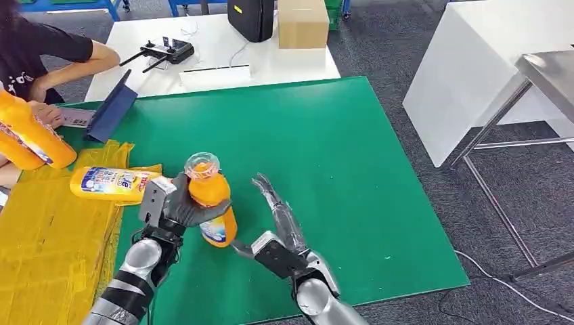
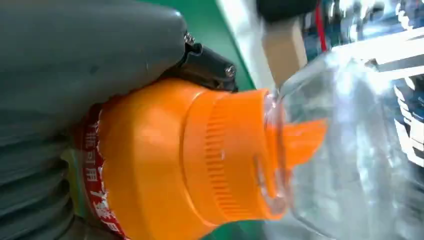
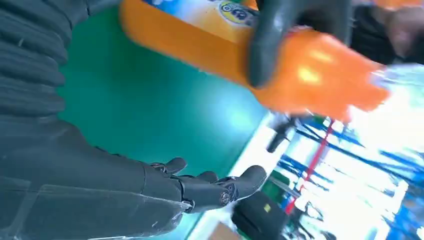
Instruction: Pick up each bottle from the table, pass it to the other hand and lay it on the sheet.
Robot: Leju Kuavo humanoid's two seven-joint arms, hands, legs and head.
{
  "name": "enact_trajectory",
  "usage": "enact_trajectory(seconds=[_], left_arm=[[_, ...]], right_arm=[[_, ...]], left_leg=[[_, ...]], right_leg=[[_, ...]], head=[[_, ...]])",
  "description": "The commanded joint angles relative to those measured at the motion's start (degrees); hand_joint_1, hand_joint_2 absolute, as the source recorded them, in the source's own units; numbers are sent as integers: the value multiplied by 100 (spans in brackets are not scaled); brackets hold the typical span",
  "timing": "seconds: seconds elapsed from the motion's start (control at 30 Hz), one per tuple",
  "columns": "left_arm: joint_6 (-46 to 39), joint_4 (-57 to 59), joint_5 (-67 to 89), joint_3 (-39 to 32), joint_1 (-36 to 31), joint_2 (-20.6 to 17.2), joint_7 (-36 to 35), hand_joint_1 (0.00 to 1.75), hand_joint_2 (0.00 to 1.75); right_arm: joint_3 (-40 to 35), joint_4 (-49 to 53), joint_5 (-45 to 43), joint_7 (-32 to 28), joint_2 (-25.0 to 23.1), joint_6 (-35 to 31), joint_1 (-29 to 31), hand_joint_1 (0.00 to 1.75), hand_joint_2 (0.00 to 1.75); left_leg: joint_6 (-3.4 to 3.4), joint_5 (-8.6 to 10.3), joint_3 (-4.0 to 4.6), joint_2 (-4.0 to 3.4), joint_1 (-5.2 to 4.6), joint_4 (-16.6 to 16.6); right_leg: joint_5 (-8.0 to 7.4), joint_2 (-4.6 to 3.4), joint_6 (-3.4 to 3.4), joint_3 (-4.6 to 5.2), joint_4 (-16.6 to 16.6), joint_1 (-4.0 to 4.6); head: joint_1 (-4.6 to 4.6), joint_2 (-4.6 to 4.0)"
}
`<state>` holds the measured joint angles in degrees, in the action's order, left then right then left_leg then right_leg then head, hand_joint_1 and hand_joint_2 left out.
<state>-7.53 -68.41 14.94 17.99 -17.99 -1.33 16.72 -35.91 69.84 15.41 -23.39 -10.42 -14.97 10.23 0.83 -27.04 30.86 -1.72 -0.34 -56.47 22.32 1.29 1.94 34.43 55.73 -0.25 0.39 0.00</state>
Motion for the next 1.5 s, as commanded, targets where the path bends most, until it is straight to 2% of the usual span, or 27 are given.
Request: enact_trajectory(seconds=[0.03, 0.07, 0.1, 0.17, 0.7, 0.77, 0.93, 1.2, 1.37, 1.5], left_arm=[[-1375, 75, 3133, -324, -201, -601, -821, 175, 175], [-1553, 159, 3987, -281, -242, -744, -1177, 175, 175], [-1611, 198, 4425, -274, -260, -808, -1385, 175, 175], [-1603, 293, 5449, -286, -315, -1000, -1845, 175, 175], [-1583, 316, 5488, -339, -321, -968, -1813, 175, 175], [-1559, 378, 6183, -266, -365, -1084, -2097, 175, 175], [-1237, 942, 6851, -215, -567, -1419, -2190, 175, 175], [-373, 2439, 6760, -128, -1259, -1513, -2117, 175, 175], [-408, 3344, 7193, 189, -1720, -1606, -2270, 175, 175], [-370, 3600, 7355, 285, -1877, -1617, -2337, 175, 175]], right_arm=[[617, 1822, -197, -64, 501, 234, -512, 0, 0], [718, 1968, -232, -79, 518, 257, -583, 0, 0], [768, 2029, -251, -86, 522, 276, -617, 0, 175], [912, 2156, -349, -60, 560, 415, -684, 0, 175], [949, 2121, -367, -67, 532, 450, -688, 0, 175], [1002, 2117, -467, -87, 535, 566, -703, 0, 175], [1175, 2094, -494, -60, 580, 677, -727, 0, 175], [1242, 1909, -449, 50, 474, 856, -629, 0, 175], [1175, 1677, -455, 97, 442, 918, -461, 0, 175], [1167, 1626, -478, 114, 441, 933, -439, 0, 175]], left_leg=[[-9, -8, -12, 10, 10, -4], [-11, -10, -14, 7, 13, -5], [-7, -2, -8, 8, 3, 0], [-12, -8, -16, 18, 12, -3], [-7, -4, -5, 17, 6, -1], [-8, -5, -5, 17, 7, -1], [-9, -4, -10, 12, 9, 0], [-10, -3, -11, 24, 15, -2], [-11, -5, -12, 9, 15, -1], [-8, -2, -4, 13, 12, -1]], right_leg=[[5, -11, -4, -14, 0, 7], [7, -14, -5, -13, 1, 9], [3, -5, -3, -5, 1, 1], [7, -8, -6, -16, 0, 10], [5, -1, -3, -7, -4, 6], [5, -3, -3, -9, -5, 7], [4, -9, -4, -8, -4, 8], [5, -2, -4, -14, -5, 13], [2, -17, -4, -13, -4, 11], [3, -4, -3, -7, -3, 10]], head=[[-2, 0], [0, 0], [-2, 0], [-2, 0], [0, 0], [0, 0], [0, 0], [0, 0], [0, 0], [0, 0]])
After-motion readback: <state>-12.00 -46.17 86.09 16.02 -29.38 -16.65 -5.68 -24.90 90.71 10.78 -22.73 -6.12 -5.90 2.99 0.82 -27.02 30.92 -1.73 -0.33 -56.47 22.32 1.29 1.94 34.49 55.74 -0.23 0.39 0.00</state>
